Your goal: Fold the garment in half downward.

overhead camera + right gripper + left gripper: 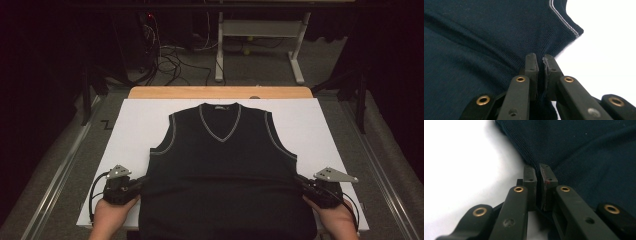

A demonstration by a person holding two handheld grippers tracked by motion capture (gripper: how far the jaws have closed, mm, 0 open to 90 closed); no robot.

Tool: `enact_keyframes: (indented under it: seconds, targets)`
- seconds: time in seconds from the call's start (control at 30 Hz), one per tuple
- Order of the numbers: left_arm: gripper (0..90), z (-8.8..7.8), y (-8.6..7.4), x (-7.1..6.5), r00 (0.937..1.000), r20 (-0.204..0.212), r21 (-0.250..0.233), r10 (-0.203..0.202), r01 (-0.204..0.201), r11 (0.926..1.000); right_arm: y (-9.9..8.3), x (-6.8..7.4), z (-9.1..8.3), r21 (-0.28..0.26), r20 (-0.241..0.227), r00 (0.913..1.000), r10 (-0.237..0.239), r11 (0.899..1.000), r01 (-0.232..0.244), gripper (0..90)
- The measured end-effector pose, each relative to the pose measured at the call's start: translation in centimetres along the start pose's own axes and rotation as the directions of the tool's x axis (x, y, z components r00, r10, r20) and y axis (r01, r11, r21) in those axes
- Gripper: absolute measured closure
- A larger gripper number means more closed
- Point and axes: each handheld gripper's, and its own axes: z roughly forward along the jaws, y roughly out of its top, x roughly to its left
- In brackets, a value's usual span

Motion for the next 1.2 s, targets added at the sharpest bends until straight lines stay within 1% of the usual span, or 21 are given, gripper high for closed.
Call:
enact_keyframes:
  seconds: [0.07,0.1,0.13,0.17,0.33,0.37,0.43,0.63,0.67,0.7,0.73,0.77,0.87,0.9,0.97,1.03,1.07,1.1,1.13,1.17,1.2]
  targets:
    - [80.5,-0.2,-0.2,-0.3,0.9997,-0.009,0.006,0.021,-0.021,0.9998,-0.6,0.1,-0.7,-0.005,-0.01,0.9999,-0.011,1.0,0.011,84.2]
    - [80.5,-0.3,-0.2,-0.4,0.9997,-0.01,0.001,0.022,-0.022,0.9998,-0.6,0.1,-0.7,-0.005,-0.01,0.9999,-0.011,1.0,0.011,84.2]
    - [80.5,-0.5,-0.3,-0.5,0.9997,-0.006,-0.003,0.023,-0.023,0.9997,-1.0,0.2,-1.0,-0.001,-0.013,0.9997,-0.018,1.0,0.018,84.1]
    - [80.5,-0.5,-0.3,-0.5,0.9997,-0.006,-0.003,0.023,-0.023,0.9997,-1.1,0.2,-1.2,-0.001,-0.015,0.9998,-0.012,1.0,0.012,84.1]
    - [80.5,-1.1,-0.8,-0.7,0.9998,0.016,-0.014,0.013,-0.013,0.9998,-1.7,0.3,-1.9,0.0,-0.021,0.9997,-0.009,1.0,0.009,84.1]
    - [80.4,-1.5,-1.0,-1.1,0.9995,0.015,-0.016,0.027,-0.027,0.9995,-1.8,0.3,-2.1,0.0,-0.023,0.9996,-0.015,1.0,0.015,84.1]
    - [80.5,-1.8,-1.3,-1.3,0.9992,0.021,-0.012,0.034,-0.034,0.9994,-2.0,0.4,-2.3,0.0,-0.023,0.9997,-0.012,1.0,0.012,84.1]
    - [80.5,-2.6,-2.3,-1.7,0.9985,0.034,-0.008,0.042,-0.042,0.9991,-2.5,0.5,-2.8,0.006,-0.025,0.9996,-0.012,1.0,0.012,84.1]
    - [80.4,-2.7,-2.6,-1.8,0.9985,0.036,0.0,0.04,-0.04,0.9992,-2.6,0.5,-3.0,0.008,-0.028,0.9995,-0.014,1.0,0.015,84.1]
    - [80.4,-2.8,-3.3,-2.0,0.9981,0.041,0.016,0.047,-0.048,0.9987,-2.7,0.6,-3.2,0.008,-0.028,0.9995,-0.014,1.0,0.014,84.1]
    - [80.4,-2.8,-3.3,-2.0,0.9981,0.041,0.016,0.047,-0.048,0.9987,-2.7,0.6,-3.2,0.008,-0.028,0.9995,-0.014,1.0,0.014,84.1]
    - [80.4,-3.0,-3.7,-2.1,0.9975,0.043,0.024,0.057,-0.058,0.9981,-2.9,0.8,-3.5,0.008,-0.031,0.9994,-0.016,1.0,0.016,84.1]
    - [80.3,-3.3,-3.8,-2.1,0.9971,0.043,0.027,0.062,-0.064,0.9976,-3.2,1.0,-3.8,0.01,-0.036,0.9992,-0.019,1.0,0.019,84.1]
    - [80.3,-3.1,-3.8,-2.1,0.9969,0.046,0.037,0.064,-0.066,0.9971,-3.4,1.2,-4.0,0.014,-0.036,0.999,-0.026,1.0,0.027,84.0]
    - [80.2,-3.0,-3.8,-2.1,0.9968,0.047,0.042,0.066,-0.068,0.9968,-3.5,1.3,-4.1,0.018,-0.036,0.9991,-0.022,1.0,0.023,83.7]
    - [70.7,-2.9,-3.7,-2.0,0.9971,0.049,0.037,0.058,-0.06,0.9975,-3.6,1.4,-4.1,0.022,-0.039,0.9988,-0.028,0.999,0.029,82.1]
    - [70.7,-2.9,-3.6,-1.9,0.9976,0.048,0.036,0.051,-0.053,0.998,-3.6,1.4,-4.1,0.022,-0.039,0.9988,-0.028,0.999,0.029,82.1]
    - [64.6,-2.9,-3.6,-1.7,0.998,0.047,0.027,0.042,-0.043,0.9987,-3.5,1.3,-4.0,0.019,-0.043,0.9987,-0.027,0.999,0.027,79.9]
    - [58.3,-2.8,-3.5,-1.4,0.9989,0.042,0.015,0.023,-0.023,0.9996,-3.5,1.3,-4.0,0.016,-0.046,0.9987,-0.019,1.0,0.02,74.8]
    - [47.9,-2.7,-3.4,-1.2,0.9995,0.033,0.0,0.002,-0.002,1.0,-3.2,1.1,-3.7,0.009,-0.028,0.9996,-0.004,1.0,0.004,62.8]
    - [44.1,-2.6,-3.2,-0.9,0.9996,0.023,-0.023,-0.017,0.018,0.9996,-3.0,1.0,-3.5,0.002,-0.012,0.9999,-0.002,1.0,0.002,58.2]
